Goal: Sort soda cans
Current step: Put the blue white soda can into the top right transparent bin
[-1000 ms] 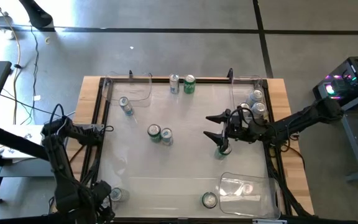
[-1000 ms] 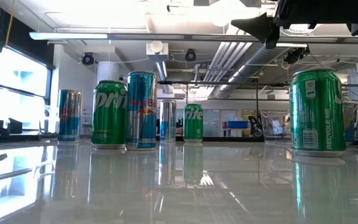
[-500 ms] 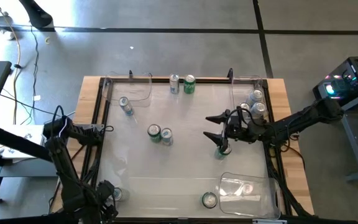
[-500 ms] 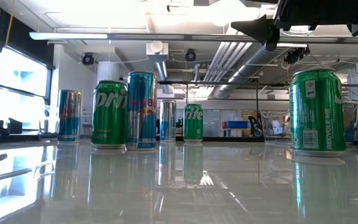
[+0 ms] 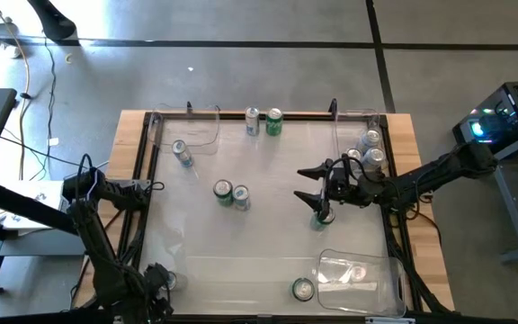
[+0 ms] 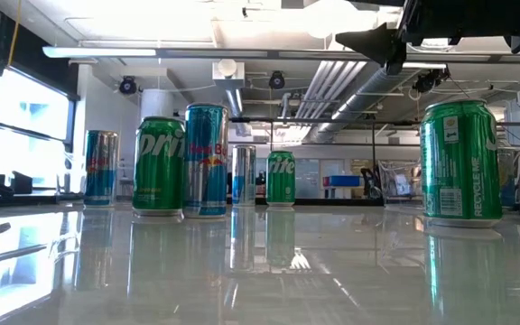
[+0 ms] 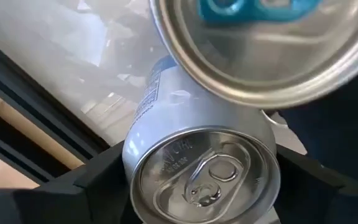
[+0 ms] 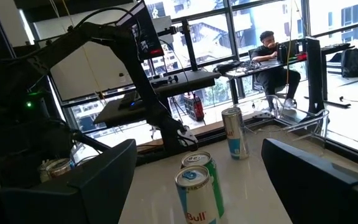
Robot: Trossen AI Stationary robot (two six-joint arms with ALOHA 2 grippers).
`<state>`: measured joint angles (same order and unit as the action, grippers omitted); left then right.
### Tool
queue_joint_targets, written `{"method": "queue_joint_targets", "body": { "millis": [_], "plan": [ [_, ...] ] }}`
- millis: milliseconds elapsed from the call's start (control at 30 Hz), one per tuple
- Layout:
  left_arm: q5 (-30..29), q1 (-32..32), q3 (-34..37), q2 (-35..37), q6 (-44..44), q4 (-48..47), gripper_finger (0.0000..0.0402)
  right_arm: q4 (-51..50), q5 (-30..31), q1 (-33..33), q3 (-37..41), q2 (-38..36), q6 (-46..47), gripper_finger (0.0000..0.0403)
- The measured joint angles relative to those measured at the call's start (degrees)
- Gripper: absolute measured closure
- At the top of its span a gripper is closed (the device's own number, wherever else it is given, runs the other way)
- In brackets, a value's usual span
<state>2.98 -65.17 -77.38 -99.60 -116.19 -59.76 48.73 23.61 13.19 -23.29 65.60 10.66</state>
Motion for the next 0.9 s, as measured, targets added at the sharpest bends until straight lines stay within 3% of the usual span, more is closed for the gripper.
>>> {"method": "queue_joint_targets", "body": {
  "millis": [167,333,500,600,767,900],
  "plan": [
    [2.3,0.1,0.0,1.5,0.9,3.9,0.0116,0.0,0.0,0.3,0.0,0.0,1.0,0.0061],
    [4.3,0.9,-4.4,4.3,-0.3,4.1,0.0116,0.0,0.0,1.2,0.0,0.0,0.1,0.0061],
    [1.2,5.8,-9.8,6.5,0.7,4.5,0.0116,-0.1,0.0,2.2,0.0,0.0,-0.7,0.0061],
    [-0.4,10.7,-13.0,6.7,9.9,4.8,0.0116,-0.2,0.1,2.7,0.0,0.0,-0.8,0.0061],
    [-2.7,22.1,-15.0,6.7,32.5,4.9,0.0116,-1.3,0.9,5.4,0.0,-0.8,-0.9,0.0061],
    [-3.3,33.2,-15.0,6.1,48.3,2.8,0.0116,-6.6,7.7,9.8,0.0,-4.3,0.9,0.0061]
  ]
}}
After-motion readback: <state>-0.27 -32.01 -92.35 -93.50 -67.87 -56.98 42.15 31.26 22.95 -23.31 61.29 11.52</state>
